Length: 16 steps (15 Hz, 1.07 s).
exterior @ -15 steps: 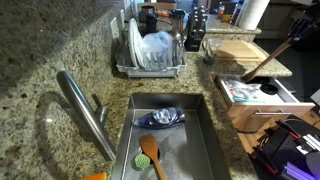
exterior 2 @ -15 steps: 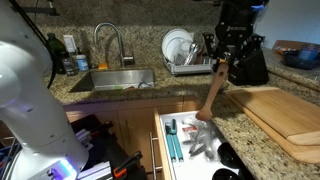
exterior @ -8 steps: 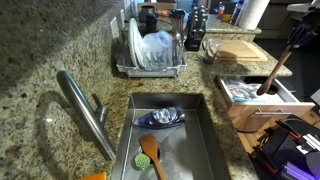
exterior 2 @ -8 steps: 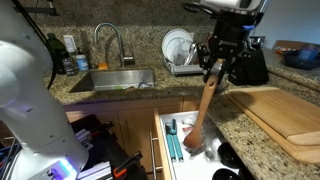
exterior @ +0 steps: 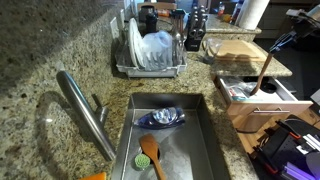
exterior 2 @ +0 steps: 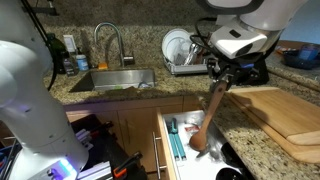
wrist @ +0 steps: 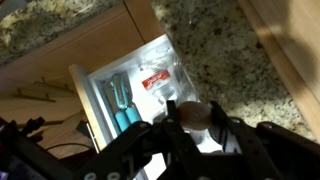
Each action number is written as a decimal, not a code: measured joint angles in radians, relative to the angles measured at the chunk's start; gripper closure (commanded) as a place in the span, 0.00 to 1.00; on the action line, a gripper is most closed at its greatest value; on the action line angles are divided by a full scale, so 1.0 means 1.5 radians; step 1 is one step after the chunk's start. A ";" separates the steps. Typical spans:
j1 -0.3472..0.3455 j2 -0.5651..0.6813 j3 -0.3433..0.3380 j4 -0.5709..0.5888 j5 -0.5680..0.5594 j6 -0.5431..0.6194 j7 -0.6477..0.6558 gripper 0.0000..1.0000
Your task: Remove the wooden spoon from the chopping board and put it in the open drawer
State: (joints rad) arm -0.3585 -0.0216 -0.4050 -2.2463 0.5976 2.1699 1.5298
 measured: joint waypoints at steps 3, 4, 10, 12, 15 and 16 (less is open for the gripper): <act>0.014 0.008 0.021 -0.008 0.063 0.078 -0.074 0.33; 0.017 0.011 0.025 -0.009 0.061 0.095 -0.090 0.25; 0.016 0.044 0.023 0.006 -0.019 0.110 -0.122 0.07; 0.016 0.047 0.023 0.009 -0.026 0.110 -0.123 0.04; 0.016 0.049 0.023 0.011 -0.026 0.110 -0.124 0.04; 0.016 0.050 0.023 0.012 -0.026 0.110 -0.125 0.04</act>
State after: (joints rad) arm -0.3346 0.0531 -0.3700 -2.2289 0.5580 2.3353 1.3430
